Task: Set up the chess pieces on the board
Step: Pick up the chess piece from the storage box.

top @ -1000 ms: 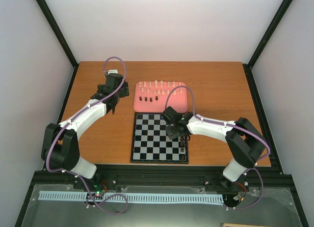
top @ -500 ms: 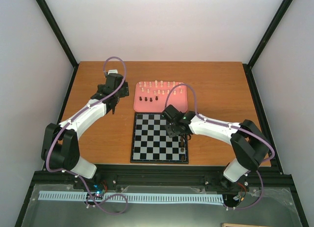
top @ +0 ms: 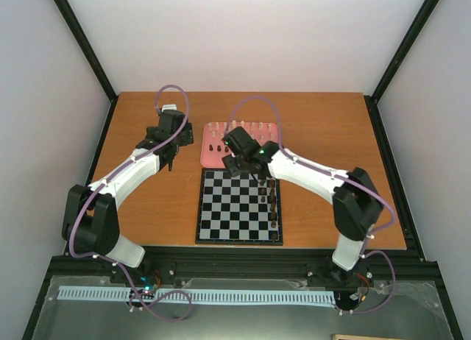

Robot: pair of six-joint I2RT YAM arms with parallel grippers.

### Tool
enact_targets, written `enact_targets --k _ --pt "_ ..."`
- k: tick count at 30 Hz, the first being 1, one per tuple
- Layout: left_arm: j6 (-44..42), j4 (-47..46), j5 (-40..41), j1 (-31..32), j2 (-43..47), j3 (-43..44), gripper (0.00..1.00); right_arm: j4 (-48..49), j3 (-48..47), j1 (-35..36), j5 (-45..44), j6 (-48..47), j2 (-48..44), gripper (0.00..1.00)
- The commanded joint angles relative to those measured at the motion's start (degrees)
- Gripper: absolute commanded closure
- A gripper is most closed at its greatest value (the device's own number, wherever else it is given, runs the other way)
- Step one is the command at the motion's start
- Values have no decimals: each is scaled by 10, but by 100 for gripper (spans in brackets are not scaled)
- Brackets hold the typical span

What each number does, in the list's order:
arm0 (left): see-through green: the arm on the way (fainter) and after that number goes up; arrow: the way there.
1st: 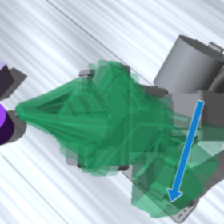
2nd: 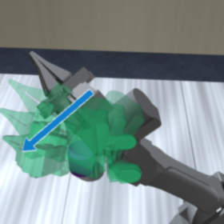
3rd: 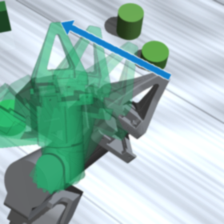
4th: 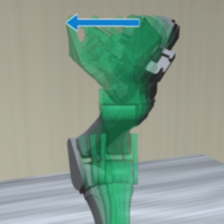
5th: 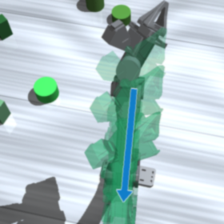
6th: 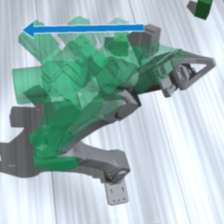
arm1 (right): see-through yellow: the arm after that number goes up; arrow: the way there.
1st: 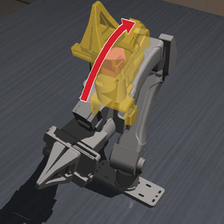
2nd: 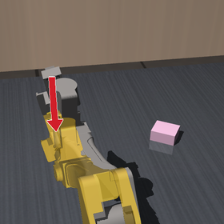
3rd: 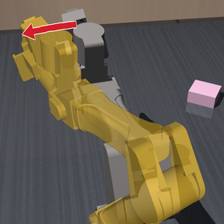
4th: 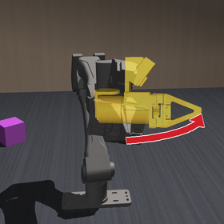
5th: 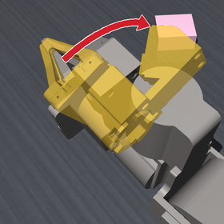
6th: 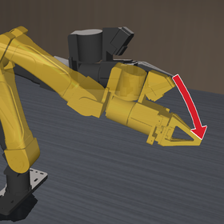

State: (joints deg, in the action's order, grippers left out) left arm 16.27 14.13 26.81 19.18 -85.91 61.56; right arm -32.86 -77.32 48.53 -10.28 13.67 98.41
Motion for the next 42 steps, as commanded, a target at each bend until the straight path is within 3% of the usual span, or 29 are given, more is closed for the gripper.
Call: enact_targets --k 1,8,17,42 --pt "-2 -8 -1 -2 14 10 0 1 -74 -27 -4 -36 83 39" --pt "-3 -8 3 -1 8 14 0 22 -165 -103 59 -42 190 45" --pt "-5 -7 7 -1 -6 20 0 17 -252 -121 102 -59 292 50" --pt "-7 -6 13 -1 -24 29 0 2 -328 -137 83 -54 369 67"
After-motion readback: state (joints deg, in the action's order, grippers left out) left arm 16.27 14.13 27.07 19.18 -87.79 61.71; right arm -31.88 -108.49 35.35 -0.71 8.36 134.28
